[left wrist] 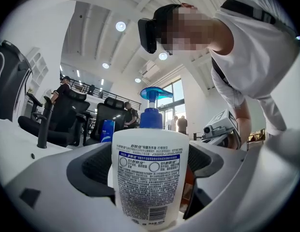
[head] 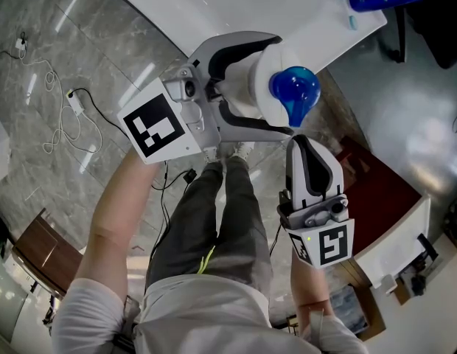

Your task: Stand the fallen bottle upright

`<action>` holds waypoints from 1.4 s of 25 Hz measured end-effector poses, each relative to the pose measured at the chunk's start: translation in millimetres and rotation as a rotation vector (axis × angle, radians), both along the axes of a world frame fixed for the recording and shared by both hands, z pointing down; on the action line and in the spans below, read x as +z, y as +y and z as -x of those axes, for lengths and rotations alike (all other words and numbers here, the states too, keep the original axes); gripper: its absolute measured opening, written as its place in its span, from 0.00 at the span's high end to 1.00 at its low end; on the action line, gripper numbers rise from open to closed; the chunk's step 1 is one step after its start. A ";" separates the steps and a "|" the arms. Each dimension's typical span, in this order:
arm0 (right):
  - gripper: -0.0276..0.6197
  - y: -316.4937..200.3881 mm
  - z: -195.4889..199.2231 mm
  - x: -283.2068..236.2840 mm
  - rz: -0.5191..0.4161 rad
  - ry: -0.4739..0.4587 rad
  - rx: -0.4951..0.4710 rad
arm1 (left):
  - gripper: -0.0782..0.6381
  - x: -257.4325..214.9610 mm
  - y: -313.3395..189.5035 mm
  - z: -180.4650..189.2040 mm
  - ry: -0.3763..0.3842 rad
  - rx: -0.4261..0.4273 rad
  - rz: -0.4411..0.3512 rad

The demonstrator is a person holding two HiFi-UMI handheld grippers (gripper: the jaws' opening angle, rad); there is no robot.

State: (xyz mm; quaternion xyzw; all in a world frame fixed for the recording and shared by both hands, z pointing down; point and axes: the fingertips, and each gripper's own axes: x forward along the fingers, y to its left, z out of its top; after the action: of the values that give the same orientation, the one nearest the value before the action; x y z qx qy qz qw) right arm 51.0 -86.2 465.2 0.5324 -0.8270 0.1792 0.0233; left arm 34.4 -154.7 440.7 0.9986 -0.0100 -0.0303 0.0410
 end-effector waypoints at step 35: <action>0.89 23.8 19.0 -38.3 -0.033 0.035 -0.003 | 0.16 -18.7 22.4 40.8 -0.089 -0.089 -0.009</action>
State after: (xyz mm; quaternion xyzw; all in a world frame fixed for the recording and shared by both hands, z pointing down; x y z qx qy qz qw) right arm 32.0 -62.5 426.9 0.5344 -0.8302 0.1561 0.0290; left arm -6.4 -132.3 421.9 0.9977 -0.0563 0.0124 0.0348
